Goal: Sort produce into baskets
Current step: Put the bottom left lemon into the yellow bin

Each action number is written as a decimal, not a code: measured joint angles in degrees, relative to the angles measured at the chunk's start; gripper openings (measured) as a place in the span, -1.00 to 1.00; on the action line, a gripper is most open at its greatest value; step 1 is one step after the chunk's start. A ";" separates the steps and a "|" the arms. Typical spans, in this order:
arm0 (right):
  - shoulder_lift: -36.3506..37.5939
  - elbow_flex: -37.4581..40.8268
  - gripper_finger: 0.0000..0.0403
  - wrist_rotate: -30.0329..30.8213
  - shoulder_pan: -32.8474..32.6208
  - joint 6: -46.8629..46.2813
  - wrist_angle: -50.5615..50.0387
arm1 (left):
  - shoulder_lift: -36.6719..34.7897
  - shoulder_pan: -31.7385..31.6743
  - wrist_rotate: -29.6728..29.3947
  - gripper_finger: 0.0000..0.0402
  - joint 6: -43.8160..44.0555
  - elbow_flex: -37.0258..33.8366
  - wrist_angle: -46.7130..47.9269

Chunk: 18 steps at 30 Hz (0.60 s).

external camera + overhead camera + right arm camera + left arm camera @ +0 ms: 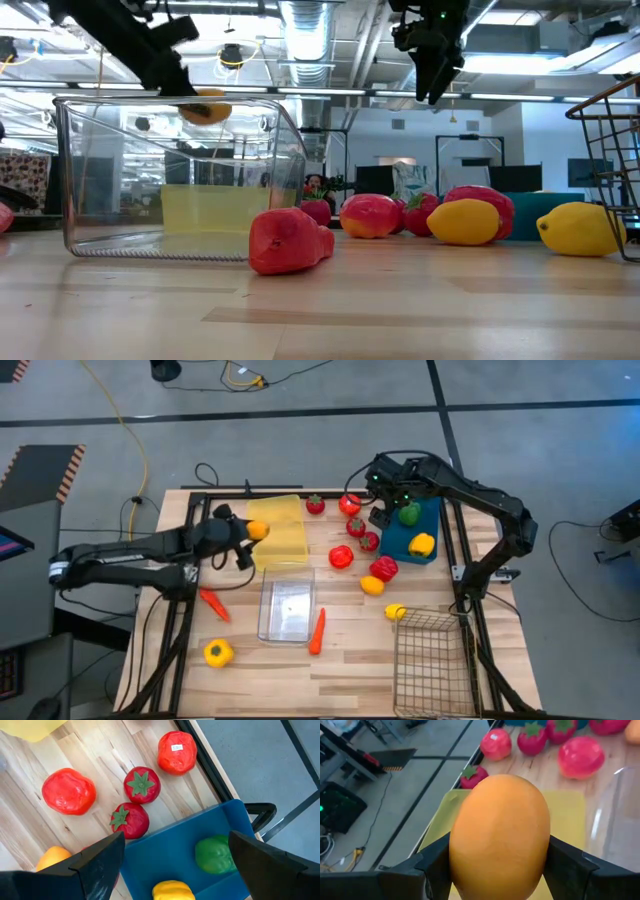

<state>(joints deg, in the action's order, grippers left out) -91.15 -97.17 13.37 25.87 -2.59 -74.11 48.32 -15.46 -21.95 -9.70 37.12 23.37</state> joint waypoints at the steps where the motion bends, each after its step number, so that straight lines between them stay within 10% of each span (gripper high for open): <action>1: 0.00 0.00 0.91 0.00 0.00 0.00 0.00 | 0.89 -1.10 0.75 0.18 -0.78 0.00 -0.36; 18: 0.00 0.00 0.91 0.00 0.00 -0.02 -0.02 | 17.14 -10.95 0.64 0.19 -3.40 0.02 -1.95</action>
<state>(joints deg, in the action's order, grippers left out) -91.15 -97.17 13.37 25.87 -2.61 -74.13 65.46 -26.41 -21.31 -13.10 37.15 21.42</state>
